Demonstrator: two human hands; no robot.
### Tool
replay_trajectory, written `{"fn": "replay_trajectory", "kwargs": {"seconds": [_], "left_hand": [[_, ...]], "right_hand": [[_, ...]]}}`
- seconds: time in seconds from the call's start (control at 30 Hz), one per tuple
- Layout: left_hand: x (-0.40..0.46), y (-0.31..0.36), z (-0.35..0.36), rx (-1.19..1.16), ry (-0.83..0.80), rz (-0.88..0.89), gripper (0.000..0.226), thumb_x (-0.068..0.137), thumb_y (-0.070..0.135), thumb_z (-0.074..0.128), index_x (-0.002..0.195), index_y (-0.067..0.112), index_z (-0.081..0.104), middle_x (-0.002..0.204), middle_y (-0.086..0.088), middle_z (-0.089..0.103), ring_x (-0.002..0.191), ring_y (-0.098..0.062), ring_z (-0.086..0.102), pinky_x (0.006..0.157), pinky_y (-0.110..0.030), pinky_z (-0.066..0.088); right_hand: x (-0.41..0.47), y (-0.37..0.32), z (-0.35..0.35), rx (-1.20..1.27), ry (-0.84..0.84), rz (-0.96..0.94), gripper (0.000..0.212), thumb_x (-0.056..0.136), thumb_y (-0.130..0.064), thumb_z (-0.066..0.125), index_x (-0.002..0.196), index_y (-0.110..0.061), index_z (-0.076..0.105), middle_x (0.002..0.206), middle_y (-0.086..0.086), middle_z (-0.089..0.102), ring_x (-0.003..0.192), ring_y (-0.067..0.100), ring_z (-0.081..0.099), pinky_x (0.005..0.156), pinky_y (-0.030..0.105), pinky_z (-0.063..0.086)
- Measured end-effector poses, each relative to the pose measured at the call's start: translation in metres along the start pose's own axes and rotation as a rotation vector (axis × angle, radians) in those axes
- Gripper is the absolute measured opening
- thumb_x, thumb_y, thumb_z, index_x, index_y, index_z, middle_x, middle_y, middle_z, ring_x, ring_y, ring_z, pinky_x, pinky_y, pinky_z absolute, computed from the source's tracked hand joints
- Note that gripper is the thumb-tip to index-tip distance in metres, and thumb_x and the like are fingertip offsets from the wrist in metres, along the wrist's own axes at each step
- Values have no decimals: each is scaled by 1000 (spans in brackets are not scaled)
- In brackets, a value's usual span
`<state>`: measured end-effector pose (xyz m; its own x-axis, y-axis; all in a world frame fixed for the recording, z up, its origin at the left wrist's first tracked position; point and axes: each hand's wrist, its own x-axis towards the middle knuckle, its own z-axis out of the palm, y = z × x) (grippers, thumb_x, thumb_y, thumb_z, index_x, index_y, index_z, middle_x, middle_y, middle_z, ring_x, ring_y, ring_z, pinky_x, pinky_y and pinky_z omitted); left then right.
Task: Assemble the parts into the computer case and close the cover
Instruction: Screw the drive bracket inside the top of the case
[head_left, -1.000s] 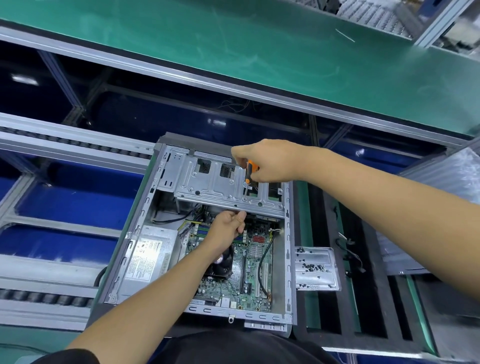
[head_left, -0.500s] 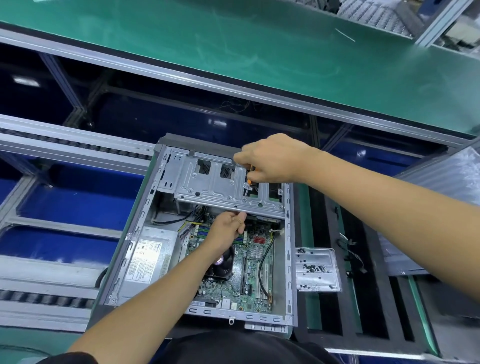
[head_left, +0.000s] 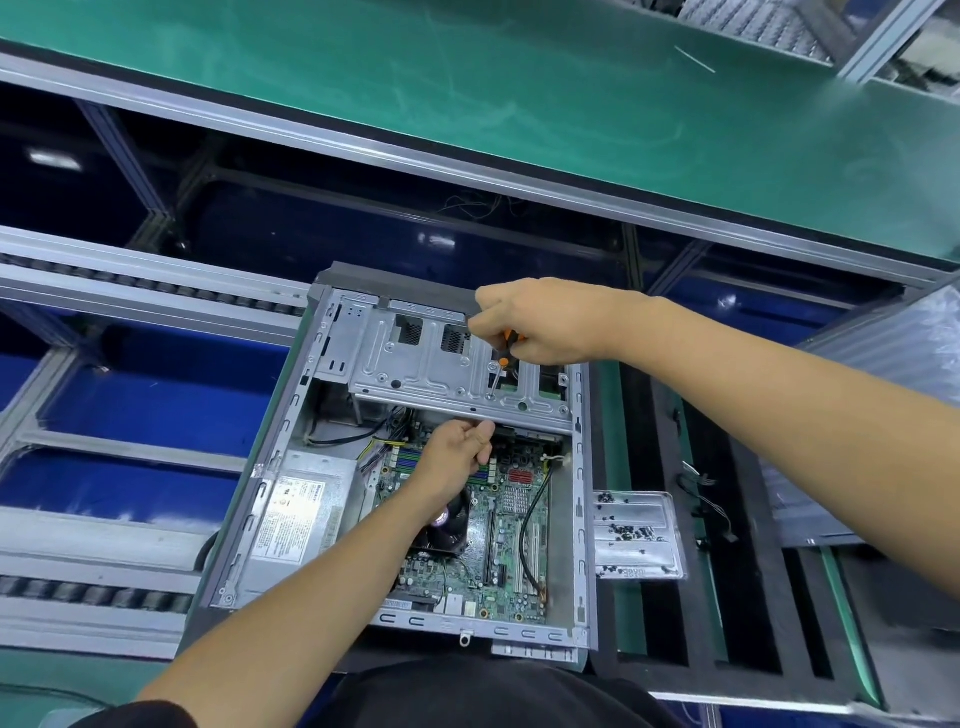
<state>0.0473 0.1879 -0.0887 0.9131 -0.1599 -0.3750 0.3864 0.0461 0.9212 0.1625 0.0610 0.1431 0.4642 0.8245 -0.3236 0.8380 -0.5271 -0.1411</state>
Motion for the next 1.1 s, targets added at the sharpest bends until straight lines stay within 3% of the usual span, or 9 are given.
{"fn": "replay_trajectory", "kwargs": {"seconds": [0.3, 0.4, 0.47, 0.63, 0.77, 0.9, 0.97, 1.03, 1.1], "left_hand": [[1, -3, 0, -2, -2, 2, 49, 97, 51, 55, 54, 29, 55, 61, 1, 49, 53, -9, 38, 60, -29, 33], [0, -4, -1, 20, 15, 6, 49, 99, 49, 54, 55, 28, 54, 60, 3, 49, 53, -10, 38, 64, -32, 33], [0, -4, 0, 16, 18, 3, 49, 102, 44, 54, 56, 28, 54, 61, 4, 50, 55, -11, 40, 66, -33, 34], [-1, -2, 0, 18, 18, 1, 48, 103, 41, 52, 58, 25, 54, 59, 6, 51, 52, -7, 41, 62, -29, 35], [-2, 0, 0, 9, 13, 4, 49, 103, 42, 53, 56, 28, 55, 62, 2, 51, 53, -10, 39, 61, -29, 34], [-2, 0, 0, 8, 6, 18, 49, 102, 44, 52, 55, 30, 56, 62, 1, 51, 53, -10, 38, 60, -29, 32], [-2, 0, 0, 7, 4, 19, 49, 101, 45, 53, 56, 29, 57, 60, 6, 52, 52, -9, 38, 59, -28, 33], [-1, -1, 0, 5, 1, 15, 48, 100, 48, 53, 55, 30, 57, 60, 6, 52, 52, -7, 38, 59, -26, 33], [-2, -1, 0, 10, 1, 18, 48, 99, 50, 53, 55, 30, 57, 60, 5, 51, 51, -7, 37, 57, -26, 32]], "right_hand": [[2, 1, 3, -132, 76, 42, 11, 87, -20, 60, 80, -22, 51, 82, -6, 57, 68, 18, 53, 51, 29, 30], [4, 2, 6, -76, 51, 78, 14, 88, -21, 61, 80, -22, 50, 81, -8, 54, 67, 14, 52, 51, 29, 29], [3, 4, 6, -37, 31, 79, 13, 88, -18, 62, 86, -24, 50, 89, -9, 50, 71, 9, 51, 52, 29, 30], [3, 1, 5, 0, 10, 14, 39, 82, 3, 56, 93, -32, 41, 99, -9, 39, 71, 11, 49, 52, 28, 27], [5, -2, 4, -120, 81, -57, 26, 82, -9, 61, 86, -27, 44, 88, -10, 45, 69, 18, 49, 50, 28, 26], [6, -1, 5, -260, 107, 33, 12, 85, -22, 58, 80, -23, 47, 73, -6, 55, 59, 18, 49, 49, 28, 24], [6, 0, 4, -177, 93, 66, 10, 86, -19, 58, 89, -24, 50, 87, -9, 57, 64, 16, 52, 50, 28, 26], [5, 1, 3, 8, 53, 60, 28, 82, -9, 60, 103, -26, 50, 105, -7, 49, 70, 11, 53, 51, 30, 30], [4, -1, -2, 127, 11, 27, 37, 79, -2, 58, 105, -26, 48, 107, -6, 48, 79, 13, 56, 56, 34, 38]]}}
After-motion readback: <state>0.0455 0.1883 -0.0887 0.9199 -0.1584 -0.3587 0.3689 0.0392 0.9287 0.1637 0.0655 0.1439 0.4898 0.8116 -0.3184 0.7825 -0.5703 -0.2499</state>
